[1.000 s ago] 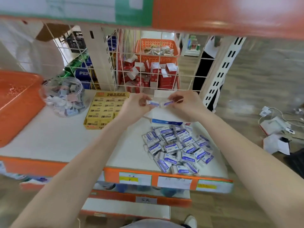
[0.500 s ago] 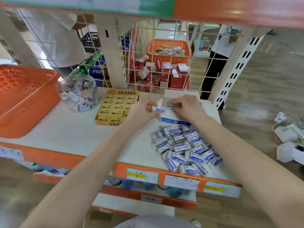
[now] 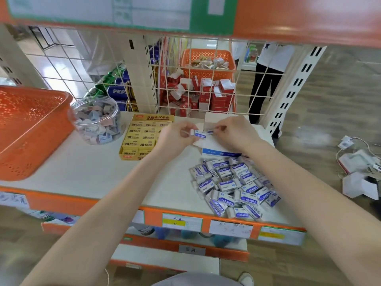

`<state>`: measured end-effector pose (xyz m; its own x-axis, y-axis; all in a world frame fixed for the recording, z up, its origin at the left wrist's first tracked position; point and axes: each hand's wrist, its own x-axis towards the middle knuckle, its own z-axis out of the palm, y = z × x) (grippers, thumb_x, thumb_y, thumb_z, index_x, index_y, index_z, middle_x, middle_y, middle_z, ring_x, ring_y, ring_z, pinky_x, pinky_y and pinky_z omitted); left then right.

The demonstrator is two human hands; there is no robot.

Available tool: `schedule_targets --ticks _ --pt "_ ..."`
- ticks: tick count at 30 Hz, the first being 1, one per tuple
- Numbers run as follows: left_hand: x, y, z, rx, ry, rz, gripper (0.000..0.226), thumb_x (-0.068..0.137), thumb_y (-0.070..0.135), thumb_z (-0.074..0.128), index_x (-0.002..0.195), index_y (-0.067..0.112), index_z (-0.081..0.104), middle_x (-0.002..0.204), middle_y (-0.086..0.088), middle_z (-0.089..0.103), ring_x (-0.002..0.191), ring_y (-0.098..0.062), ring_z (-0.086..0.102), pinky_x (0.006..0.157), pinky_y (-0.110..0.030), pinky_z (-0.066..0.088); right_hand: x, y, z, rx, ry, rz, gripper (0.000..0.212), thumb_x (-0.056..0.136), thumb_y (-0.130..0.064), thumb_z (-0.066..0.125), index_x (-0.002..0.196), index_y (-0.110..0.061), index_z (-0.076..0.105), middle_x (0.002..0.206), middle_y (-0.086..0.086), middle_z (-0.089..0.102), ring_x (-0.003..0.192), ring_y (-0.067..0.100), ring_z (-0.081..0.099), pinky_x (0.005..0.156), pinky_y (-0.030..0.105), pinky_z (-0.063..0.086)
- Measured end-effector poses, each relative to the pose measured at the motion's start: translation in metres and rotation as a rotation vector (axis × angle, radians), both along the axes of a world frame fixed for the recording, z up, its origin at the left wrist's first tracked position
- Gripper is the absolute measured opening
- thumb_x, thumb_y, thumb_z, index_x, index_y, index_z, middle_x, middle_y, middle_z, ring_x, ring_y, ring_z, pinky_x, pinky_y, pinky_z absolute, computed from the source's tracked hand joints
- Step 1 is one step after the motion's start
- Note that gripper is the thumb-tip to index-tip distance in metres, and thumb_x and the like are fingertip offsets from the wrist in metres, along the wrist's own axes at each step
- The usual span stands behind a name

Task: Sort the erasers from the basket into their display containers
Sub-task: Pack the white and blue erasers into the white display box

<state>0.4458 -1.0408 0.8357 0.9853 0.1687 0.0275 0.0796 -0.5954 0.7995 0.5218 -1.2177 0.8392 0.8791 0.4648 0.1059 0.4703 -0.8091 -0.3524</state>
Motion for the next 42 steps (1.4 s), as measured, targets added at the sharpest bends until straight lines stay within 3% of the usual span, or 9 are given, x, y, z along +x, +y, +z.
schedule_targets --ticks 4,10,15,18,23,29,36,39,42 --pt "0.007 -0.002 0.006 -0.018 -0.067 -0.004 0.022 0.079 0.029 0.075 0.097 0.034 0.063 0.081 0.011 0.064 0.070 -0.001 0.058 0.057 -0.009 0.039 -0.012 -0.009 0.014 0.222 0.064 0.145 0.032 0.090 -0.026 0.062 0.120 -0.018 0.063 0.100 -0.010 0.062 0.084 0.008 0.057 0.077 0.015 0.042" --pt "0.017 -0.022 -0.001 -0.025 -0.127 -0.062 0.024 0.082 0.032 0.072 0.104 0.028 0.063 0.090 0.015 0.062 0.080 0.002 0.055 0.055 -0.005 0.038 -0.014 -0.022 0.005 0.257 -0.079 0.135 0.026 0.086 -0.013 0.066 0.111 -0.010 0.068 0.101 0.003 0.067 0.082 0.009 0.057 0.082 0.019 0.044" --pt "0.033 -0.022 -0.006 0.266 -0.072 -0.175 0.022 0.091 0.025 0.060 0.113 0.021 0.061 0.111 0.008 0.061 0.103 -0.011 0.054 0.080 -0.021 0.041 0.000 -0.035 0.000 -0.005 -0.070 0.011 0.028 0.090 -0.011 0.057 0.116 -0.007 0.065 0.114 0.010 0.059 0.103 0.023 0.055 0.094 0.030 0.041" --pt "0.045 -0.024 -0.005 0.448 -0.032 -0.218 0.025 0.093 0.023 0.056 0.116 0.019 0.064 0.120 0.000 0.062 0.115 -0.019 0.050 0.090 -0.030 0.039 0.004 -0.035 -0.008 -0.171 -0.063 -0.024 0.029 0.091 -0.011 0.047 0.111 -0.005 0.066 0.106 0.014 0.057 0.100 0.030 0.056 0.084 0.035 0.044" --pt "0.055 -0.032 -0.003 0.657 -0.024 -0.177 0.021 0.092 0.022 0.057 0.111 0.022 0.067 0.113 -0.001 0.063 0.105 -0.023 0.056 0.074 -0.032 0.048 0.007 -0.024 -0.016 -0.329 -0.173 -0.102 0.029 0.092 -0.021 0.045 0.109 -0.013 0.067 0.100 0.013 0.065 0.093 0.031 0.060 0.069 0.031 0.041" --pt "0.062 -0.040 -0.009 0.812 -0.029 -0.110 0.028 0.091 0.008 0.051 0.106 0.023 0.069 0.104 -0.002 0.065 0.091 -0.025 0.061 0.059 -0.029 0.039 0.015 -0.022 -0.024 -0.224 -0.146 -0.237 0.020 0.089 -0.018 0.051 0.093 -0.013 0.070 0.094 0.010 0.068 0.091 0.032 0.060 0.069 0.032 0.043" --pt "0.055 -0.035 0.002 0.683 0.011 -0.177 0.025 0.094 0.023 0.047 0.107 0.025 0.070 0.110 0.001 0.066 0.094 -0.023 0.060 0.060 -0.028 0.043 0.013 -0.027 -0.013 -0.094 -0.035 -0.170 0.020 0.090 -0.016 0.054 0.097 -0.010 0.072 0.099 0.009 0.069 0.093 0.027 0.062 0.082 0.033 0.049" --pt "0.043 -0.032 0.013 0.504 0.011 -0.190 0.025 0.094 0.030 0.052 0.115 0.027 0.065 0.119 0.008 0.062 0.103 -0.015 0.058 0.076 -0.030 0.050 0.001 -0.038 0.008 0.073 0.026 -0.090 0.020 0.091 -0.017 0.057 0.105 -0.015 0.071 0.103 -0.003 0.069 0.094 0.012 0.060 0.086 0.018 0.039" --pt "0.030 -0.028 0.023 0.309 -0.035 -0.294 0.021 0.091 0.029 0.060 0.111 0.026 0.066 0.109 0.014 0.065 0.082 0.003 0.056 0.072 -0.012 0.041 -0.016 -0.057 0.025 0.221 0.144 0.002 0.017 0.088 -0.018 0.064 0.103 -0.020 0.072 0.093 -0.013 0.065 0.081 -0.003 0.058 0.077 0.003 0.039"
